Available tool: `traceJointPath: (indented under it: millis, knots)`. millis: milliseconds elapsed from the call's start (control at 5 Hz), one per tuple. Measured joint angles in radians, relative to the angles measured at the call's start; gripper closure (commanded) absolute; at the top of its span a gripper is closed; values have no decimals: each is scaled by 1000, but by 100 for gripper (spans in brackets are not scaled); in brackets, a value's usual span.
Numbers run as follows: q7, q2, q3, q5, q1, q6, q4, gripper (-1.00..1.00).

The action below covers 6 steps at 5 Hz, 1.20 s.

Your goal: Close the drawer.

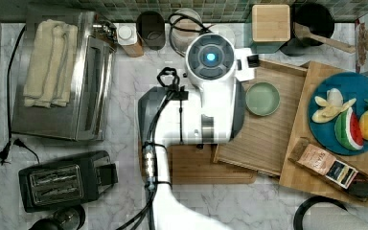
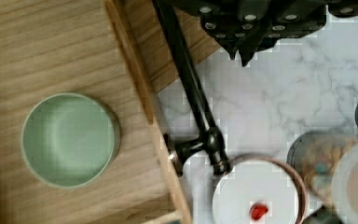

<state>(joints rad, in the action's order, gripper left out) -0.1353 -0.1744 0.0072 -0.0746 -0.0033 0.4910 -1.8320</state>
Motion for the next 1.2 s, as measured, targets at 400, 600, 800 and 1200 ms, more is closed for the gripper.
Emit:
traceJointPath:
  millis: [400, 600, 800, 1200]
  knots:
    - [-48, -37, 73, -33, 35, 9, -12, 100]
    - [-68, -53, 87, -57, 60, 89, -29, 100]
    - [-61, -79, 87, -95, 77, 113, -31, 100]
    - [-2, -197, 56, -120, 76, 52, 11, 100]
